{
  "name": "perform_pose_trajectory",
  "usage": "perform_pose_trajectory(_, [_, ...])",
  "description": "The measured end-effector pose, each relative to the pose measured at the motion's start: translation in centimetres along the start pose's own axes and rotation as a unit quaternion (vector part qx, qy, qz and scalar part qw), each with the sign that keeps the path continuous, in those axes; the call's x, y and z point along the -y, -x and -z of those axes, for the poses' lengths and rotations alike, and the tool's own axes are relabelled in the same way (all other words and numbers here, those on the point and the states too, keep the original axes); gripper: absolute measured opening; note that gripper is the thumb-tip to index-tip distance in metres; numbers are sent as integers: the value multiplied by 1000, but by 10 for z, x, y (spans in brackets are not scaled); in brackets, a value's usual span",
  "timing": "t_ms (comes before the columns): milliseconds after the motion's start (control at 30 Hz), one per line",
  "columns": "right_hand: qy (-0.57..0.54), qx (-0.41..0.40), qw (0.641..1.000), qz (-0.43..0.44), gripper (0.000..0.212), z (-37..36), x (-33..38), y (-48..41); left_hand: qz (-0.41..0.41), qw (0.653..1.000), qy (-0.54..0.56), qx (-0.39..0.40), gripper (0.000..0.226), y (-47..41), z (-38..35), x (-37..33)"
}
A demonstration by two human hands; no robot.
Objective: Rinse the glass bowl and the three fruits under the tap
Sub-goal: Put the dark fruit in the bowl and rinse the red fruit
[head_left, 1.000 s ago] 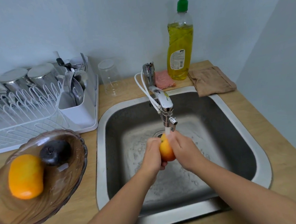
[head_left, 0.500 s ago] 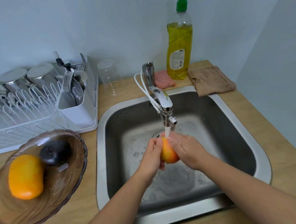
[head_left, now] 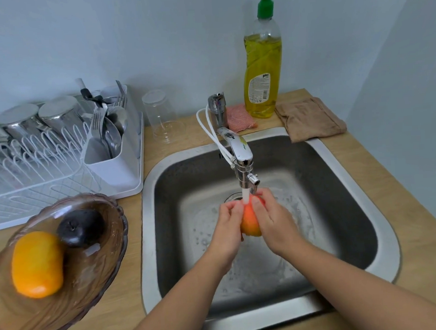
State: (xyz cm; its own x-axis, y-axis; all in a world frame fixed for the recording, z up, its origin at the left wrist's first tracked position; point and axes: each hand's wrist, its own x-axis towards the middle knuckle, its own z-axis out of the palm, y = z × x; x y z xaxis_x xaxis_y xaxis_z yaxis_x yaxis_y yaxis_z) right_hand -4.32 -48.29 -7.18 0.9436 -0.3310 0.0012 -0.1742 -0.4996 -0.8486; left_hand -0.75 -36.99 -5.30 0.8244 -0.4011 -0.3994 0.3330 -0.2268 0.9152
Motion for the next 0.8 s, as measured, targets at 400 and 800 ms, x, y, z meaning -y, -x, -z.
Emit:
perform_pose_trajectory(400, [34, 13, 997, 65, 27, 2, -2, 2, 6, 1000, -22, 7, 29, -1, -2, 6])
perform_pose_trajectory(800, [-54, 62, 996, 47, 19, 5, -5, 5, -31, 999, 1, -17, 31, -3, -10, 10])
